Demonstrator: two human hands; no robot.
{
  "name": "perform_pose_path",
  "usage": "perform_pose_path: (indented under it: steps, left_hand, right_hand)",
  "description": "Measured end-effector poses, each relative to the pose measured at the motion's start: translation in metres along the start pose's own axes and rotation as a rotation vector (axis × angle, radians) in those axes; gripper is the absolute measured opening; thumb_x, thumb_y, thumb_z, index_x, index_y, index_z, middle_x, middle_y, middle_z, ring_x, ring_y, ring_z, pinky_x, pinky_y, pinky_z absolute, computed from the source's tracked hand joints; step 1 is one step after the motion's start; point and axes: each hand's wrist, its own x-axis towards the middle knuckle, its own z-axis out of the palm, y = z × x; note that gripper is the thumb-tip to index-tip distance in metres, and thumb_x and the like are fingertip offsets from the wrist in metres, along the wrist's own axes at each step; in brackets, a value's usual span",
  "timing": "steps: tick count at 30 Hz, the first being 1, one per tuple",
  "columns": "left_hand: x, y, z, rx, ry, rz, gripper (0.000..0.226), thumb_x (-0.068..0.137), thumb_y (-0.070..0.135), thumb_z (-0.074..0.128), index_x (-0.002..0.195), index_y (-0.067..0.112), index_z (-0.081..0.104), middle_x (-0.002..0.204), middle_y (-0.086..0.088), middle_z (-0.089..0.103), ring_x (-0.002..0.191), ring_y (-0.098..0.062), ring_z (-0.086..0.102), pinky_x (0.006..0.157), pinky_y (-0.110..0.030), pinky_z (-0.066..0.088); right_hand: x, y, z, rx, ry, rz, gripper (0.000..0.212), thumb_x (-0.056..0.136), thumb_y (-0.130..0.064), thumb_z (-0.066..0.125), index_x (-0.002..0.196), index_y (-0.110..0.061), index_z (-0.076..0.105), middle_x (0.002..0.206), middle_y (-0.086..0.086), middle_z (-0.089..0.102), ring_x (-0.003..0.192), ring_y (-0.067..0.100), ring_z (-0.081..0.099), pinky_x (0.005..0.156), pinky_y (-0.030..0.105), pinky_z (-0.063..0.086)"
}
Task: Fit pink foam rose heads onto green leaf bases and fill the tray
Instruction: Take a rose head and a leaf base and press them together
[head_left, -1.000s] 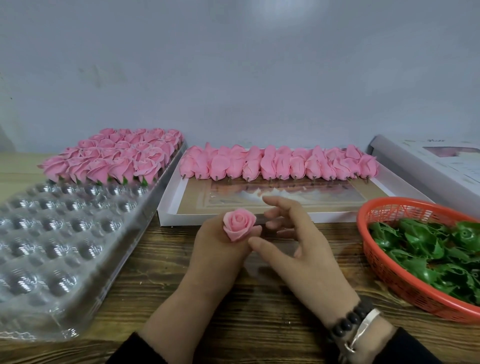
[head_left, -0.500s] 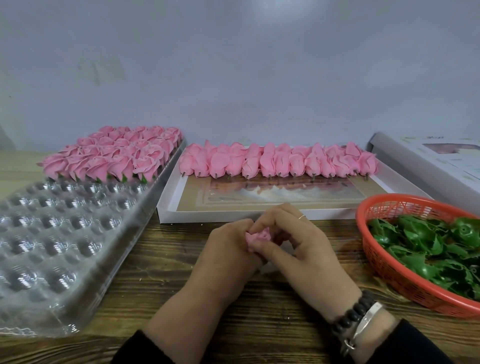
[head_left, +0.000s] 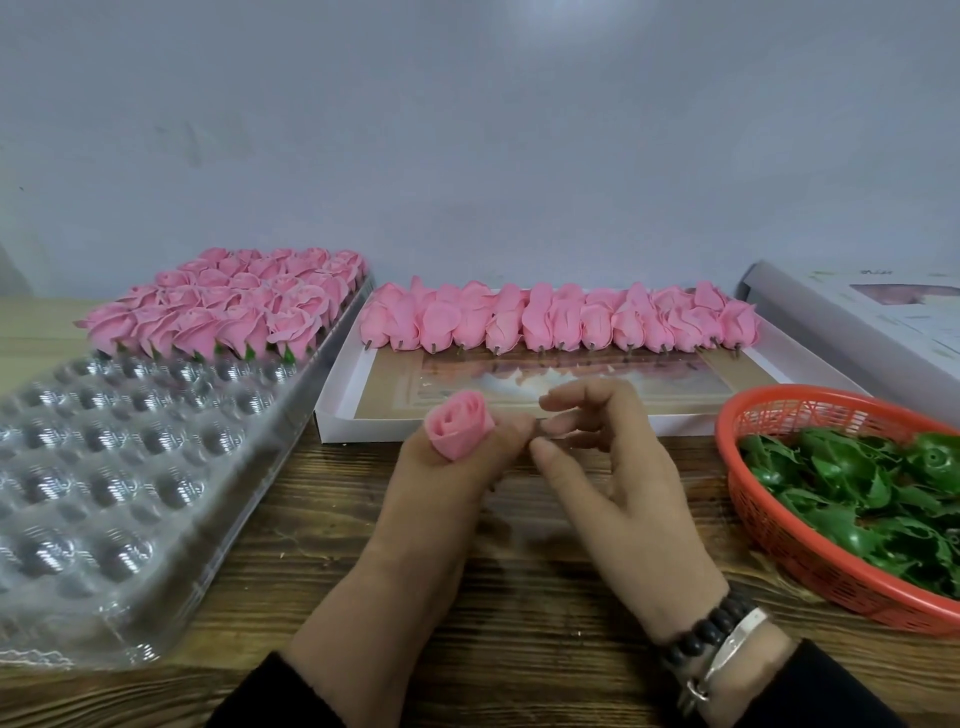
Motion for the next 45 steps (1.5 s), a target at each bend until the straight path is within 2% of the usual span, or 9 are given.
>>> perform_pose_path:
  steps: [4,11,15,22,27,33,37,40,45]
  left_hand:
    - [0.002,-0.003,0.001,-0.214,0.010,-0.056,0.011,0.073,0.020,0.069,0.079,0.011,0.068,0.080,-0.012,0.066,0.077,-0.020,0.065,0.065,-0.029,0.054]
    - [0.002,-0.008,0.005,-0.317,-0.064,-0.160,0.036,0.064,0.032,0.072,0.089,0.006,0.070,0.084,-0.014,0.068,0.076,-0.021,0.065,0.066,-0.029,0.056]
    - [0.003,-0.007,0.002,-0.328,-0.093,-0.220,0.031,0.062,0.038,0.072,0.080,0.013,0.074,0.097,-0.018,0.070,0.091,-0.027,0.068,0.082,-0.035,0.055]
    - [0.002,-0.008,0.004,-0.282,-0.046,-0.204,0.020,0.066,0.034,0.069,0.067,0.015,0.072,0.091,-0.023,0.059,0.084,-0.028,0.063,0.083,-0.036,0.054]
    - [0.002,-0.007,0.003,-0.269,-0.081,-0.216,0.019,0.070,0.031,0.069,0.067,0.013,0.071,0.086,-0.018,0.062,0.086,-0.030,0.060,0.083,-0.038,0.051]
    - [0.001,-0.004,0.001,-0.171,-0.068,-0.198,0.021,0.068,0.032,0.066,0.069,0.013,0.074,0.091,-0.017,0.051,0.072,-0.025,0.048,0.052,-0.025,0.040]
    - [0.003,-0.007,-0.006,0.087,0.019,-0.029,0.024,0.076,0.018,0.071,0.080,-0.005,0.068,0.077,-0.022,0.068,0.067,-0.023,0.064,0.060,-0.026,0.053]
    - [0.003,-0.004,-0.007,0.376,0.015,0.110,0.017,0.079,0.007,0.068,0.064,0.014,0.066,0.052,0.002,0.063,0.049,-0.001,0.056,0.049,-0.013,0.044]
    - [0.006,-0.004,-0.009,0.574,-0.098,0.101,0.022,0.078,0.001,0.068,0.097,0.011,0.065,0.082,-0.002,0.069,0.077,-0.011,0.064,0.065,-0.021,0.050]
  right_hand:
    - [-0.002,0.003,0.009,0.090,-0.116,0.139,0.041,0.066,-0.012,0.077,0.092,-0.026,0.048,0.087,-0.008,0.063,0.080,0.002,0.060,0.078,0.017,0.047]
    - [-0.001,0.000,0.013,0.140,-0.131,0.213,0.035,0.070,0.000,0.071,0.086,-0.027,0.057,0.063,-0.015,0.060,0.058,0.004,0.054,0.053,0.011,0.040]
    - [0.000,-0.002,0.009,0.248,-0.180,0.244,0.023,0.070,-0.004,0.074,0.082,-0.020,0.063,0.056,-0.008,0.057,0.057,0.011,0.052,0.056,0.021,0.046]
    - [-0.002,0.001,0.011,0.255,-0.207,0.305,0.029,0.073,0.002,0.071,0.088,-0.018,0.056,0.070,0.001,0.061,0.065,0.013,0.056,0.065,0.027,0.047]
    - [0.001,-0.002,0.005,0.273,-0.262,0.292,0.009,0.076,-0.010,0.073,0.080,-0.010,0.065,0.055,-0.007,0.053,0.055,0.003,0.049,0.056,0.014,0.041]
    - [0.001,-0.005,0.001,0.330,-0.348,0.360,0.017,0.078,-0.026,0.067,0.073,-0.011,0.067,0.064,0.004,0.057,0.063,0.009,0.051,0.063,0.016,0.043]
    - [0.002,0.000,0.001,0.269,-0.119,0.293,0.006,0.082,-0.008,0.064,0.080,-0.010,0.058,0.071,0.001,0.057,0.066,0.008,0.053,0.065,0.015,0.045]
    - [0.001,0.003,-0.002,0.102,-0.103,0.140,0.033,0.079,-0.008,0.070,0.105,-0.023,0.058,0.097,0.000,0.060,0.084,0.008,0.057,0.080,0.014,0.044]
    - [0.002,0.001,-0.004,-0.133,-0.329,-0.091,0.052,0.080,-0.018,0.061,0.124,-0.043,0.048,0.125,-0.015,0.047,0.122,0.004,0.043,0.102,0.015,0.032]
